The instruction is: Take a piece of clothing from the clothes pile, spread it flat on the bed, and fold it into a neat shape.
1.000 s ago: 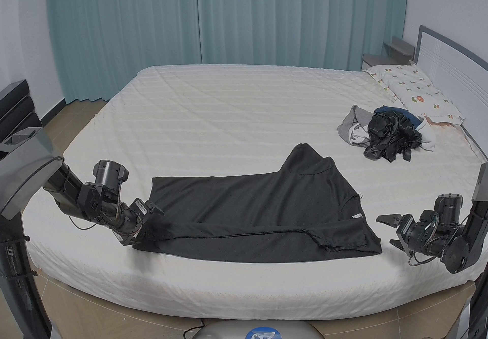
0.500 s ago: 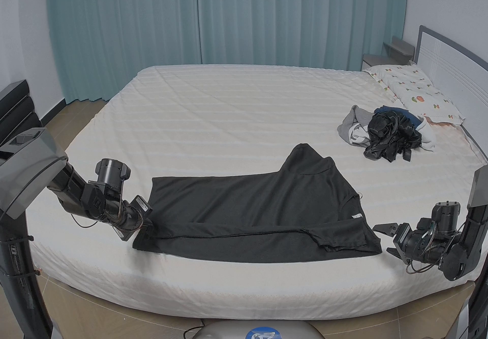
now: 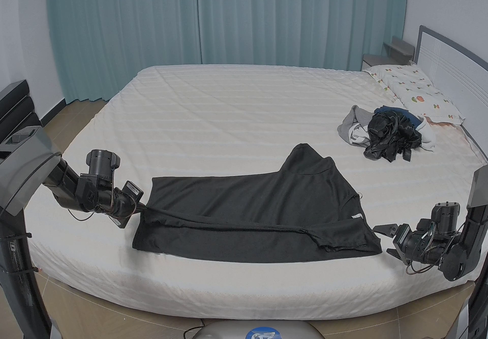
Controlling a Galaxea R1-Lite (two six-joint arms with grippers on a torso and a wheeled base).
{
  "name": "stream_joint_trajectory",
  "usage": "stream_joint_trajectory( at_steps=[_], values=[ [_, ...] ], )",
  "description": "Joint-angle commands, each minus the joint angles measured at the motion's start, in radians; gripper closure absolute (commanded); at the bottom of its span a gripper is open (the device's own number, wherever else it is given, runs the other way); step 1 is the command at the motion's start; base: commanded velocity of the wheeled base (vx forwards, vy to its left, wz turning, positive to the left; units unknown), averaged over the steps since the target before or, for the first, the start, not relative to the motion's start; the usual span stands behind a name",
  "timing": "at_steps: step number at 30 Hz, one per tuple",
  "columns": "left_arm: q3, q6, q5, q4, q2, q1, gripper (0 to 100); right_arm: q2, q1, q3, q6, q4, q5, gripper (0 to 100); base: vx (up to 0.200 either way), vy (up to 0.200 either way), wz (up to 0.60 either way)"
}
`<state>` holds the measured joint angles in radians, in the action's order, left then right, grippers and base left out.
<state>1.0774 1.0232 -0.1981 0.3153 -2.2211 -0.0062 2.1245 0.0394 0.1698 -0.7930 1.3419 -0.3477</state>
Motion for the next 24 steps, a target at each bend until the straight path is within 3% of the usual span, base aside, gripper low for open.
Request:
stream_joint_trajectory(
  at_steps=[1, 15, 16, 24],
  values=[
    [0.018, 0.003, 0.0, 0.004, -0.037, 0.003, 100, 0.005, -0.001, 0.0, 0.0, 0.0, -0.001, 0, 0.0, 0.0, 0.0],
    [0.067, 0.061, 0.016, 0.002, -0.061, 0.003, 100, 0.011, -0.012, -0.007, 0.0, 0.0, 0.001, 0, 0.0, 0.0, 0.0],
    [0.067, 0.063, 0.016, 0.001, -0.061, 0.002, 0, 0.012, -0.012, -0.007, 0.0, 0.0, 0.003, 0, 0.0, 0.0, 0.0],
    [0.068, 0.064, 0.023, 0.001, -0.06, 0.008, 0, 0.011, -0.012, -0.016, 0.014, 0.003, 0.001, 0, 0.0, 0.0, 0.0]
  ],
)
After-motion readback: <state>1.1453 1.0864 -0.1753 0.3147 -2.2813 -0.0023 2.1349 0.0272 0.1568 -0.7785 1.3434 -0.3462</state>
